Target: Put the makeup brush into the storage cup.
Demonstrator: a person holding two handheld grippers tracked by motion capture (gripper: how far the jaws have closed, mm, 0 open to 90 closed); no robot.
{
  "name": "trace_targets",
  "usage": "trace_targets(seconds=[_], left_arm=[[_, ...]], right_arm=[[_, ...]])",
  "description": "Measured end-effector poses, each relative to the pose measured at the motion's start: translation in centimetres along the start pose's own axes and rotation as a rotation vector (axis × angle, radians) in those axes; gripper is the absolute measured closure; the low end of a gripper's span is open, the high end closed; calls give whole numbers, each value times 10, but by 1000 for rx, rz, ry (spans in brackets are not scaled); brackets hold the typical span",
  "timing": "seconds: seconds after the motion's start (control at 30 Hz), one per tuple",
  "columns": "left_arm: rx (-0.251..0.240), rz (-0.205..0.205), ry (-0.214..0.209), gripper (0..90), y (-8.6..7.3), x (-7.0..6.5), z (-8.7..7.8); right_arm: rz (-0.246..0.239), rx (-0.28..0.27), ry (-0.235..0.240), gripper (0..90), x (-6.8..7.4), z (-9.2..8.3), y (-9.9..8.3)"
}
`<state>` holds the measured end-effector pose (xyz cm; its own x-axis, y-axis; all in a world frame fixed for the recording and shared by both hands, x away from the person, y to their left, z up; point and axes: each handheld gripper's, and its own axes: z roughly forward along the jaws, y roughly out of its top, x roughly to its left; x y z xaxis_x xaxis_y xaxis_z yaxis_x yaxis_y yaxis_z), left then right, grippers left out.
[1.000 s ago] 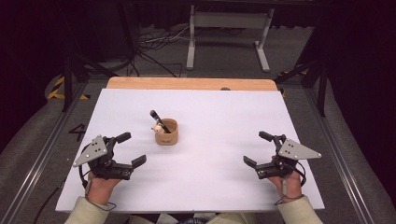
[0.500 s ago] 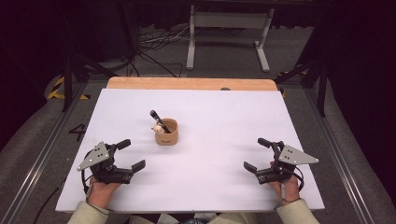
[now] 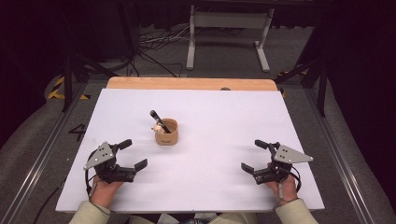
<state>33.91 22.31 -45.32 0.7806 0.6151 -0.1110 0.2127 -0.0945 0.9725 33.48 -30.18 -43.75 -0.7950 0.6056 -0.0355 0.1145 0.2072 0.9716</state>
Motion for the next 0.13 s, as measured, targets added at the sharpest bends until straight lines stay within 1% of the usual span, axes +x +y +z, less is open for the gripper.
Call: trace_targets(seconds=[0.03,0.13], left_arm=[[-4,-11,-1,6,0,-1,0],[-14,-6,3,3,0,0,-1]], right_arm=[[0,-2,-1,0,0,0,0],[6,-7,3,0,-1,0,0]])
